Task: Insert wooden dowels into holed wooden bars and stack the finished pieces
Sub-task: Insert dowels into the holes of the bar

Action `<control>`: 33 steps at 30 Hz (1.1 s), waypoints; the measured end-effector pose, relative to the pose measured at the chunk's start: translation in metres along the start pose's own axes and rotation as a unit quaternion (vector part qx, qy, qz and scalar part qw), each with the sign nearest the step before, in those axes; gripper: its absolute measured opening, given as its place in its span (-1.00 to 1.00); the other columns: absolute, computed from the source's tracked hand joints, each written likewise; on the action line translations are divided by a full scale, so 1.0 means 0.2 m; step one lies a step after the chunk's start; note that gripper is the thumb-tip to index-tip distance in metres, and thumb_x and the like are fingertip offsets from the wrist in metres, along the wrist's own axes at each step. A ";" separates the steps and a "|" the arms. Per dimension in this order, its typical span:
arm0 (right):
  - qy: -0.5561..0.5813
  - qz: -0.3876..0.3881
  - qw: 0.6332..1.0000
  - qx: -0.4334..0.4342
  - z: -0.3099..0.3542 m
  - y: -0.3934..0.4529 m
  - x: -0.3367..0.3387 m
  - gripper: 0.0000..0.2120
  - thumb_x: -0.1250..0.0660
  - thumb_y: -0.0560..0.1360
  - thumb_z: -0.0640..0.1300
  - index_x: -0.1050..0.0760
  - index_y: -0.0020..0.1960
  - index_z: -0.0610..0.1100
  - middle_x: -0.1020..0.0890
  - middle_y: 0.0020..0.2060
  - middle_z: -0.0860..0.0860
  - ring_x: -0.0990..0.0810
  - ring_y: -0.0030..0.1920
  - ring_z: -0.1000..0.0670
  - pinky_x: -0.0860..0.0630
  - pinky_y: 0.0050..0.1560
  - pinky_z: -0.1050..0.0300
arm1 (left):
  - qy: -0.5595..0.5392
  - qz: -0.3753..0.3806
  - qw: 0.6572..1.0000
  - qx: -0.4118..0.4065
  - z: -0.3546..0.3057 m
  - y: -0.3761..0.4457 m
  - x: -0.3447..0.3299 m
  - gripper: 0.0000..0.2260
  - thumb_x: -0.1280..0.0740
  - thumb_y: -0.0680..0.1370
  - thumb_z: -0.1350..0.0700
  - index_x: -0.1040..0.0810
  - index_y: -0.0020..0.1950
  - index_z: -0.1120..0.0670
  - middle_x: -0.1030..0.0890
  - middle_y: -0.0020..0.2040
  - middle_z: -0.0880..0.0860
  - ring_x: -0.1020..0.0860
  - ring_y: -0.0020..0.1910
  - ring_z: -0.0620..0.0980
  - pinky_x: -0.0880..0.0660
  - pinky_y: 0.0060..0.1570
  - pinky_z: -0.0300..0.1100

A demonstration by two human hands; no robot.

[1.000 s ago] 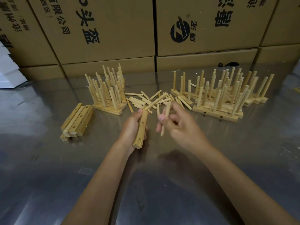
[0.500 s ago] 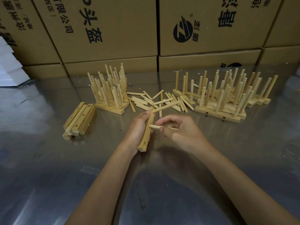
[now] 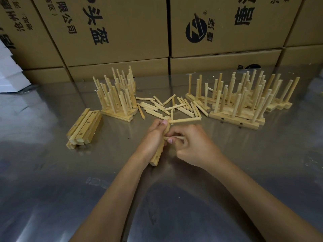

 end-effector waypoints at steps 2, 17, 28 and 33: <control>-0.002 0.006 1.000 -0.011 0.00 0.01 0.01 -0.84 -0.34 0.50 -0.25 -0.64 -0.16 -0.05 -0.66 -0.27 0.07 -0.60 -0.22 0.09 -0.59 -0.16 0.05 | 0.017 0.002 1.000 -0.015 0.00 0.00 -0.01 -0.75 -0.11 0.71 0.00 -0.43 -0.06 0.08 -0.50 -0.35 -0.04 -0.47 -0.34 -0.11 -0.42 -0.38 -0.30; 0.036 -0.065 0.995 -0.064 -0.05 0.04 0.05 -0.91 -0.45 0.49 0.00 -0.66 -0.04 0.02 -0.67 -0.23 0.16 -0.61 -0.17 0.17 -0.55 -0.12 0.15 | -0.014 -0.084 0.996 0.002 0.00 0.06 -0.02 -0.79 -0.19 0.68 -0.02 -0.57 0.02 0.01 -0.59 -0.06 0.08 -0.54 0.00 0.09 -0.46 0.07 0.02; -0.157 -0.041 0.986 -0.049 -0.23 0.17 -0.06 -0.60 -0.16 0.63 -0.08 -0.37 0.46 -0.04 -0.49 0.37 -0.02 -0.39 0.37 -0.08 -0.31 0.37 -0.02 | -0.324 -0.139 0.926 0.133 0.04 0.12 0.16 -0.78 -0.17 0.65 0.01 -0.55 0.06 0.08 -0.45 -0.46 0.01 -0.41 -0.56 -0.10 -0.37 -0.58 -0.30; -0.211 0.007 0.974 -0.080 -0.21 0.33 -0.10 -0.75 -0.16 0.62 -0.11 -0.54 0.20 -0.13 -0.52 0.22 -0.07 -0.41 0.28 -0.11 -0.37 0.29 -0.02 | -0.375 -0.133 0.909 0.124 0.04 0.12 0.19 -0.80 -0.12 0.67 0.08 -0.51 -0.01 0.08 -0.41 -0.41 0.01 -0.35 -0.52 -0.11 -0.31 -0.59 -0.32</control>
Point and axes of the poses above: each hand's wrist, its own y-axis towards the middle knuckle, its own x-axis out of the back of the hand, z = x × y, the point moved 2 cm from there along y, towards the middle knuckle
